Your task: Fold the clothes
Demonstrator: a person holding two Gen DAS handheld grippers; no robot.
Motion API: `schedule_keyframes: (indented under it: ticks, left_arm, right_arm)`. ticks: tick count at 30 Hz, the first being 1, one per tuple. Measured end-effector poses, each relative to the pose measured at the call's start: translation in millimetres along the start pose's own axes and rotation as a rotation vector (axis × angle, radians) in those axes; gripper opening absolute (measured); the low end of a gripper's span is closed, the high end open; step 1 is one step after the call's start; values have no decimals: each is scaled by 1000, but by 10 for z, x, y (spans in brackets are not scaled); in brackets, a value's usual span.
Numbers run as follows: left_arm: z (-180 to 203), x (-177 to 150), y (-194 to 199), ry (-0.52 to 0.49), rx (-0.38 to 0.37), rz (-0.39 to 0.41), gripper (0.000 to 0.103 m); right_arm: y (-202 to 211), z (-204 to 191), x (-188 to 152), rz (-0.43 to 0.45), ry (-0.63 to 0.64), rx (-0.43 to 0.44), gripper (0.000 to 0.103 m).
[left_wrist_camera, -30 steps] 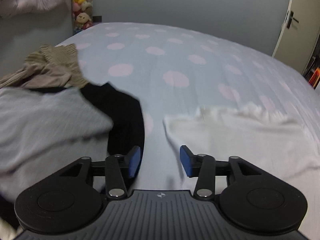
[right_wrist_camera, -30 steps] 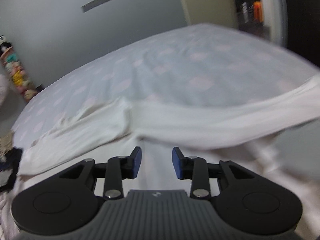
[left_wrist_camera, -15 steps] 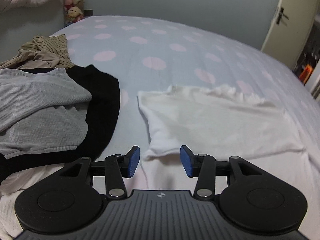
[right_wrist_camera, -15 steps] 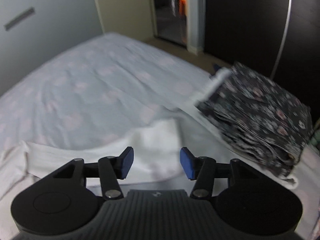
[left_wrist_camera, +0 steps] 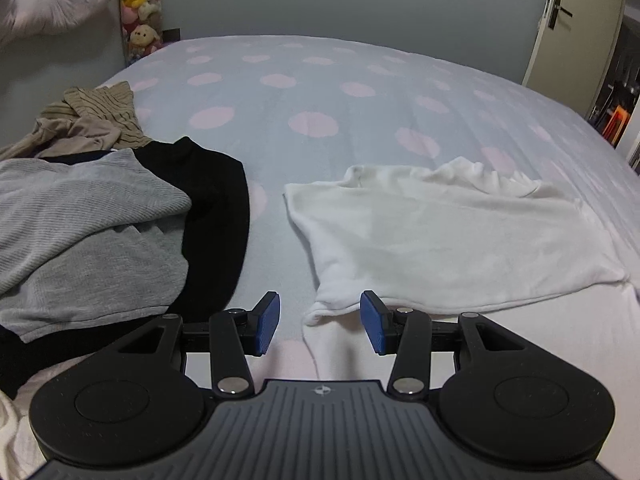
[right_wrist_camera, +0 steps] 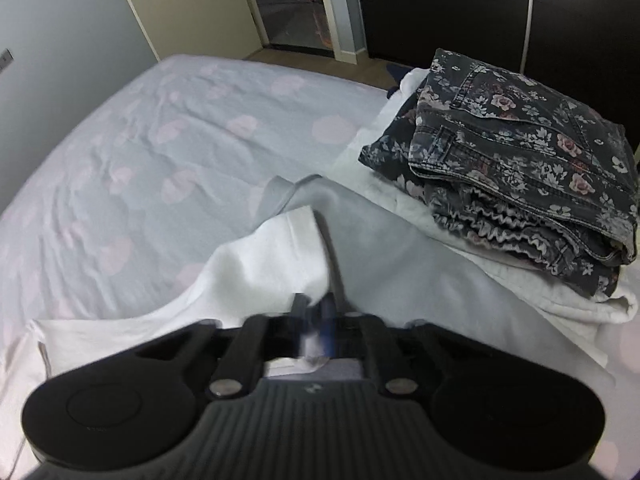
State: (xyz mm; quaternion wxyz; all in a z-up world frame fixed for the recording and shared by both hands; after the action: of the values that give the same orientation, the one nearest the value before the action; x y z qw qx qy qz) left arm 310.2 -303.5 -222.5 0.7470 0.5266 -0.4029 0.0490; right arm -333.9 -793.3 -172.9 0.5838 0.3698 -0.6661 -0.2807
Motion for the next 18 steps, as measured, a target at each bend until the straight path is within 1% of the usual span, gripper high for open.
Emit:
schedule_keyframes:
  ticks: [3, 7, 10, 14, 18]
  left_arm:
    - [2, 7, 0, 3, -13, -1, 42]
    - [-12, -12, 8, 13, -32, -7, 42]
    - [-35, 2, 47, 27, -45, -1, 42]
    - [-112, 42, 108, 56, -57, 15, 42]
    - [-233, 40, 102, 88, -60, -10, 42]
  right_arm:
    - [169, -158, 133, 47, 22, 18, 7]
    - [507, -580, 459, 128, 56, 84, 7]
    - [757, -1051, 689, 180, 101, 135, 7]
    - [1092, -1817, 946, 254, 186, 203, 7]
    - [1467, -2654, 1094, 329, 273, 273, 7]
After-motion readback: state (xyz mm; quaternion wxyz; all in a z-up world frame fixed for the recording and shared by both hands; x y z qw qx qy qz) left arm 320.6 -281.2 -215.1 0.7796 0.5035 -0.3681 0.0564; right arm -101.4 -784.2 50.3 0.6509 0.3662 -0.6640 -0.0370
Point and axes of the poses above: each gripper's, at about its wrist camera, not at the fingertips, and y roughly against the way its jaws point, z to its right, x to its top, the point moved 10 cm from there along -y, roughly the way its jaws point, and after that the axes turned 3 degrees about y, right-handed, at the moved point
